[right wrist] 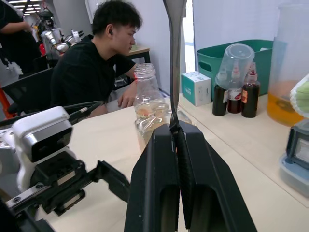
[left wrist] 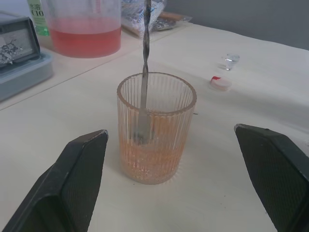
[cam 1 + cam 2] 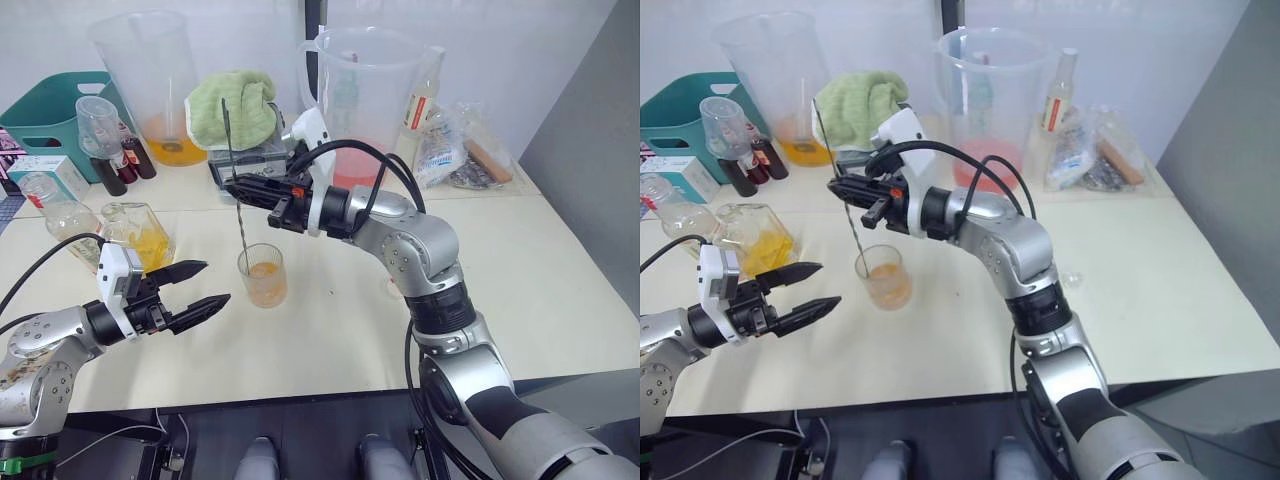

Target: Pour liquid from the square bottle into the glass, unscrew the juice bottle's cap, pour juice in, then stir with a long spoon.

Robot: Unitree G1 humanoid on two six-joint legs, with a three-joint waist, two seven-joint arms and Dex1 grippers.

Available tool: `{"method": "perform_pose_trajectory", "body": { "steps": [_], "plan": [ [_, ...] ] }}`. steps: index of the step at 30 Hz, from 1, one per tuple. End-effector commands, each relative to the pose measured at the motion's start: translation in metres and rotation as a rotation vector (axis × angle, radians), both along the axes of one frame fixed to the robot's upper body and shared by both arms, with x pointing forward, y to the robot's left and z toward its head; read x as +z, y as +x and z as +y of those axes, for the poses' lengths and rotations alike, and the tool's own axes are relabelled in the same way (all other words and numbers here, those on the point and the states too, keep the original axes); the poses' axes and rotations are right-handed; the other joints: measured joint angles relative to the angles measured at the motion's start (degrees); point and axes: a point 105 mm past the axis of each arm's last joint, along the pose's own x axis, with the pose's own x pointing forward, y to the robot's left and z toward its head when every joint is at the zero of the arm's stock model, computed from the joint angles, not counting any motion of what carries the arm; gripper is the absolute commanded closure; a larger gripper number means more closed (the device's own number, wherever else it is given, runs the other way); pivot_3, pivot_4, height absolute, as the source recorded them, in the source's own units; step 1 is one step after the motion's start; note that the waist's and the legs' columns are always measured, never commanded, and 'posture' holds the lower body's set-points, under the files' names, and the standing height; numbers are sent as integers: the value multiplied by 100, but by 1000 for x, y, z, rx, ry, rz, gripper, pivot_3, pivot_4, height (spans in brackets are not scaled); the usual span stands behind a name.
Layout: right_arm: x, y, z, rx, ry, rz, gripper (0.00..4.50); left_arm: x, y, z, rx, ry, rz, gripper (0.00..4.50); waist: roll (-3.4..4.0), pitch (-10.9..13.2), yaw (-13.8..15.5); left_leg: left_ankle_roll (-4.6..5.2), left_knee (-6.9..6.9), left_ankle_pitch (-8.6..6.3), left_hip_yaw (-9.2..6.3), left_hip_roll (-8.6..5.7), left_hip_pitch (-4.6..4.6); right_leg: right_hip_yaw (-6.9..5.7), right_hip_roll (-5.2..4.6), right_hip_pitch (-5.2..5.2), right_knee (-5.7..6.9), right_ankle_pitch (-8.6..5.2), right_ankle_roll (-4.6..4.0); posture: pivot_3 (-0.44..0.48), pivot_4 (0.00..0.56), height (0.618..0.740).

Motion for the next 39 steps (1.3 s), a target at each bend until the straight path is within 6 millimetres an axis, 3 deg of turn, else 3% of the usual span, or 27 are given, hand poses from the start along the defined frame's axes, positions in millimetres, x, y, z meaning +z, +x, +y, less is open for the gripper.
{"method": "perform_pose_trajectory", "body": {
  "steps": [1, 8, 14, 18, 22, 28, 33, 39],
  "plan": [
    [6, 4, -6, -48, -39, -134, 4500, 11, -2, 1, -2, 18, -51, 49, 0, 0, 0, 0, 0, 0, 0, 0, 0, 0, 0, 0, 0, 0, 0, 0, 150, 740],
    [1, -12, -13, 33, -147, -175, 4500, 11, -5, 2, 5, 19, -49, 49, 0, 0, -10, 0, 0, 0, 0, 0, 0, 0, 0, 0, -1, 0, 0, 0, 150, 740],
    [1, -32, -2, 121, -120, -108, 4500, 10, -6, 3, 12, 19, -47, 49, 0, 0, -10, 0, 0, 0, 0, 0, 0, 0, 0, 0, 0, 0, 0, 0, 150, 740],
    [6, -28, 4, 99, -57, -79, 4500, 10, -7, 4, 16, 17, -46, 49, 0, 0, -13, 0, -2, 0, 0, 0, 1, 0, 1, -1, 0, 0, 0, 0, 150, 740],
    [5, -11, 4, 24, -6, -77, 4500, 10, -7, 4, 18, 19, -47, 49, 0, 0, -7, 0, -3, 0, 0, 0, 1, 0, 0, -1, 0, 0, 0, 0, 150, 740],
    [1, -2, -1, -19, -33, -143, 4500, 10, -6, 4, 17, 20, -46, 49, 0, 0, -5, -2, -3, 1, 0, -1, 1, 0, 0, -1, -1, 0, 0, 0, 150, 740],
    [-4, -15, -4, 52, -110, -160, 4500, 11, -5, 4, 15, 22, -46, 49, 0, 0, -10, -2, -3, 1, 0, -1, 1, 0, 0, -1, -1, 0, 0, 0, 150, 740],
    [4, -36, 0, 147, -81, -118, 4500, 10, -5, 5, 15, 23, -43, 49, 0, 0, -11, -1, -4, 1, 0, -1, 1, 0, 0, -1, -1, 0, 0, 0, 150, 740]
  ]
}}
